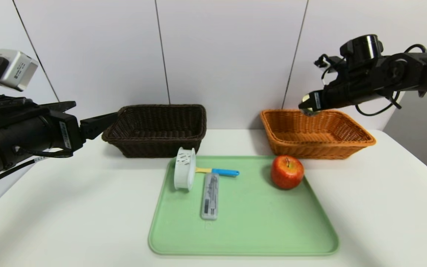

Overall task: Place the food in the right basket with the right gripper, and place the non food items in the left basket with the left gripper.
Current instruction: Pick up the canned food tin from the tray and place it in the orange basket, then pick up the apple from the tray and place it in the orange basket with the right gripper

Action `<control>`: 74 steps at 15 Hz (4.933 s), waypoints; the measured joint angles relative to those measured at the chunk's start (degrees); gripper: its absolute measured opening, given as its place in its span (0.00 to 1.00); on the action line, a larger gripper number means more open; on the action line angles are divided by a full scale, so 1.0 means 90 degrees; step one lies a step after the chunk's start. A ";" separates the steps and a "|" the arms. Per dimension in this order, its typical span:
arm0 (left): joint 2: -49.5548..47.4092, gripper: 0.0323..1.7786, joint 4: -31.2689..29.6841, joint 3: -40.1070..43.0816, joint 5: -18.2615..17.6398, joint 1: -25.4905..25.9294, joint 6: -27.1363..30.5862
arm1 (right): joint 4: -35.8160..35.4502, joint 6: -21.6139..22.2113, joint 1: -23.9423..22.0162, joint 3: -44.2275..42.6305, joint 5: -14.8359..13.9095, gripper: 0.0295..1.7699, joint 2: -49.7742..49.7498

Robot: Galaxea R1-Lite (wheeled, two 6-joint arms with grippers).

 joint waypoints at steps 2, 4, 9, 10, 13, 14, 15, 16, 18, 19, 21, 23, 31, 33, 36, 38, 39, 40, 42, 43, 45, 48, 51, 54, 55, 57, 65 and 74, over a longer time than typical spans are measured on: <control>-0.0009 0.95 0.0007 0.0000 0.0000 0.0000 0.0003 | 0.0031 -0.0009 -0.0248 -0.0012 -0.0012 0.60 0.0245; -0.0012 0.95 0.0009 0.0012 0.0004 0.0000 0.0003 | 0.0058 -0.0031 -0.0462 0.0024 -0.0009 0.60 0.0358; -0.0003 0.95 0.0009 0.0012 -0.0005 0.0000 0.0005 | 0.0085 -0.0095 -0.0861 0.0217 -0.0003 0.60 0.0425; 0.0000 0.95 0.0009 0.0012 -0.0003 -0.0003 0.0003 | 0.0085 -0.0098 -0.0902 0.0275 -0.0007 0.60 0.0442; 0.0000 0.95 0.0009 0.0009 -0.0005 0.0000 0.0003 | 0.0083 -0.0100 -0.0935 0.0389 -0.0031 0.60 0.0527; 0.0000 0.95 0.0007 0.0007 -0.0008 0.0000 0.0003 | 0.0080 -0.0100 -0.0936 0.0431 -0.0031 0.60 0.0546; 0.0003 0.95 0.0007 0.0007 -0.0005 0.0004 0.0005 | 0.0077 -0.0098 -0.0936 0.0455 -0.0037 0.60 0.0580; 0.0004 0.95 0.0009 0.0007 -0.0005 0.0004 0.0005 | 0.0068 -0.0089 -0.0939 0.0459 -0.0070 0.60 0.0619; 0.0007 0.95 0.0007 0.0007 -0.0005 0.0004 0.0003 | 0.0056 -0.0077 -0.0936 0.0459 -0.0150 0.60 0.0689; 0.0007 0.95 0.0009 0.0007 -0.0008 0.0004 0.0000 | 0.0053 -0.0076 -0.0932 0.0459 -0.0194 0.60 0.0717; 0.0004 0.95 0.0009 0.0007 -0.0008 0.0004 -0.0003 | 0.0024 -0.0080 -0.0910 0.0455 -0.0378 0.60 0.0780; 0.0003 0.95 0.0007 0.0009 -0.0005 0.0004 -0.0003 | 0.0000 -0.0083 -0.0890 0.0435 -0.0443 0.60 0.0824; -0.0007 0.95 0.0007 0.0009 0.0004 0.0007 -0.0007 | -0.0037 -0.0119 -0.0855 0.0421 -0.0486 0.60 0.0891; -0.0009 0.95 0.0000 0.0009 0.0004 0.0007 -0.0007 | -0.0042 -0.0116 -0.0855 0.0421 -0.0467 0.67 0.0886; -0.0009 0.95 -0.0003 0.0009 0.0004 0.0007 -0.0005 | -0.0039 -0.0119 -0.0830 0.0423 -0.0467 0.77 0.0872; -0.0009 0.95 -0.0003 0.0003 0.0003 0.0007 -0.0005 | -0.0039 -0.0110 -0.0825 0.0421 -0.0461 0.81 0.0857; -0.0009 0.95 -0.0003 0.0003 0.0003 0.0007 -0.0007 | -0.0039 -0.0110 -0.0825 0.0421 -0.0436 0.83 0.0843; -0.0009 0.95 -0.0003 0.0003 0.0003 0.0007 -0.0005 | -0.0037 -0.0107 -0.0825 0.0419 -0.0421 0.85 0.0814; -0.0009 0.95 -0.0003 0.0003 0.0003 0.0007 -0.0005 | -0.0037 -0.0116 -0.0813 0.0398 -0.0431 0.87 0.0704; -0.0009 0.95 0.0000 0.0007 0.0003 0.0007 -0.0007 | -0.0039 -0.0122 -0.0803 0.0387 -0.0431 0.88 0.0627; -0.0012 0.95 -0.0003 0.0007 0.0012 0.0007 -0.0007 | -0.0018 -0.0122 -0.0761 0.0363 -0.0414 0.90 0.0416; -0.0022 0.95 0.0000 0.0019 0.0012 0.0007 -0.0005 | 0.0015 -0.0119 -0.0581 0.0351 -0.0382 0.92 -0.0064; -0.0056 0.95 0.0005 0.0051 0.0015 0.0007 0.0005 | 0.0257 -0.0114 -0.0129 0.0404 -0.0255 0.94 -0.0814; -0.0077 0.95 0.0003 0.0076 0.0012 0.0004 0.0005 | 0.1013 0.0005 0.0730 0.0450 -0.0077 0.95 -0.1613; -0.0088 0.95 -0.0007 0.0102 0.0015 0.0003 0.0009 | 0.1318 0.0153 0.1090 0.0462 -0.0064 0.95 -0.1860; -0.0114 0.95 -0.0003 0.0153 0.0007 0.0000 0.0015 | 0.1926 0.0444 0.1736 0.0484 -0.0051 0.95 -0.2305; -0.0205 0.95 0.0000 0.0303 -0.0019 0.0000 0.0085 | 0.2620 0.1099 0.2430 0.2043 -0.0110 0.96 -0.3259; -0.0253 0.95 0.0003 0.0333 -0.0015 0.0000 0.0131 | 0.2584 0.1322 0.2396 0.2444 -0.0351 0.96 -0.2295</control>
